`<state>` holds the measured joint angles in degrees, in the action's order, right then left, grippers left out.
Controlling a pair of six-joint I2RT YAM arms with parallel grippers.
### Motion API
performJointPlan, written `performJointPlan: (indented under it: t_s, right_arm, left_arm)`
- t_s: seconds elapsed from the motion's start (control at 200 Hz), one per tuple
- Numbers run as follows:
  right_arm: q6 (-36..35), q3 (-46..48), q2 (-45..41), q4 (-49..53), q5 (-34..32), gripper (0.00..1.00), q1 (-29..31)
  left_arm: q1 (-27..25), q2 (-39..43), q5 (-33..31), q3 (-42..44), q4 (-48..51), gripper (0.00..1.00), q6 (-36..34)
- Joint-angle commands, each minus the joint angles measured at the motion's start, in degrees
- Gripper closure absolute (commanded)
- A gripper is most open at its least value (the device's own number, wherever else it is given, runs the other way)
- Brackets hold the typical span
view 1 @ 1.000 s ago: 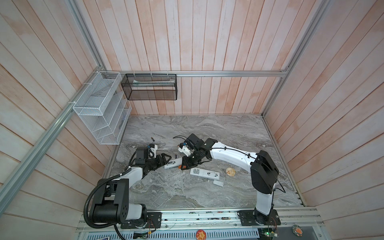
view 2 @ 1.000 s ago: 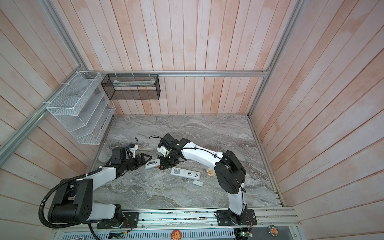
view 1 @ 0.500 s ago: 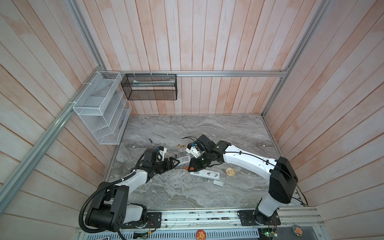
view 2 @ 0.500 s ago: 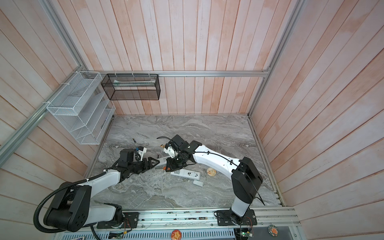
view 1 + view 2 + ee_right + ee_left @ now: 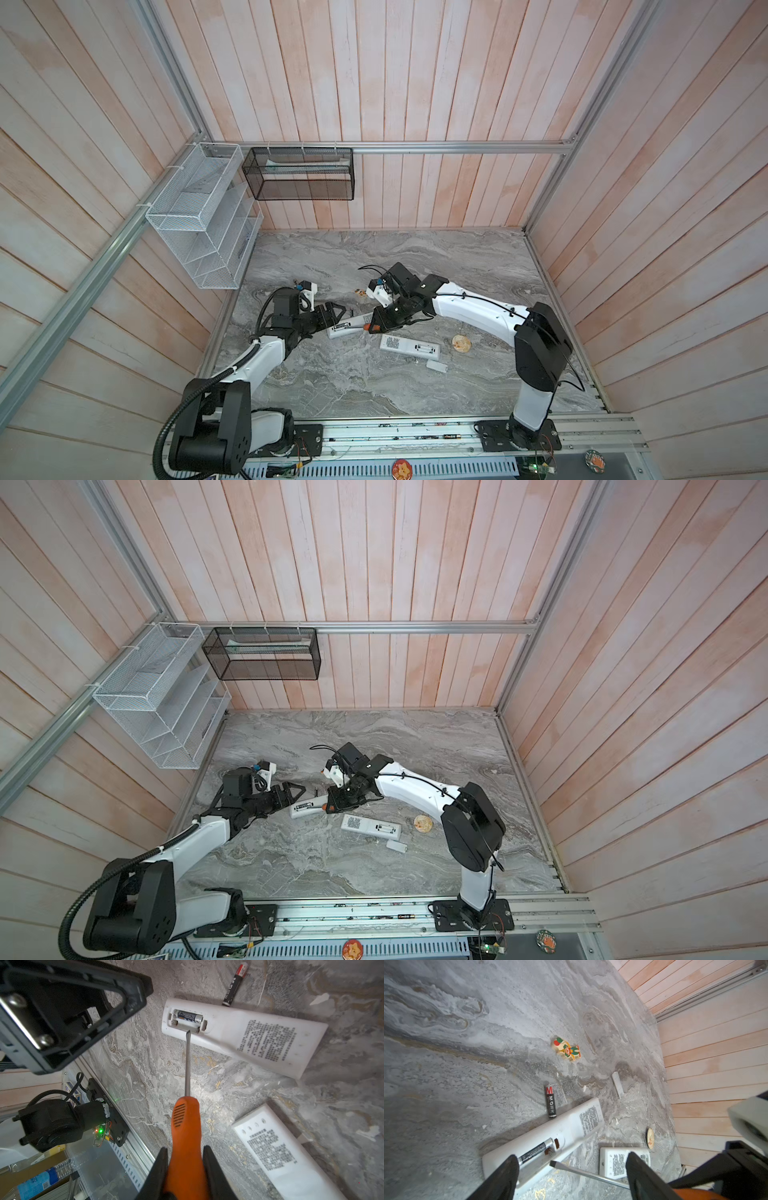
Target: Unload the batteries from the remote control
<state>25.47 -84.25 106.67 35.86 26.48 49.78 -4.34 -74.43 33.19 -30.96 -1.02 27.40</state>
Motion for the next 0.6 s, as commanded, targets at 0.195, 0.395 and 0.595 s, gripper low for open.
performJointPlan:
  t_s: [0.195, 0.395, 0.595]
  right_arm:
    - [-0.77, -6.69, 5.21, 4.21, -1.89, 1.0, -0.37]
    - [0.55, -10.98, 8.57, 8.87, -5.78, 1.0, -0.18]
    - [8.6, 0.93, 4.77, -2.73, -14.98, 1.0, 3.32]
  left_arm:
    - [0.42, -7.09, 1.26, 0.29, -7.33, 0.17, -1.32]
    - [0.38, -8.97, 3.09, 2.38, -11.21, 0.19, 0.28]
    - [0.38, -10.23, 4.94, 5.27, -14.68, 0.21, 1.83]
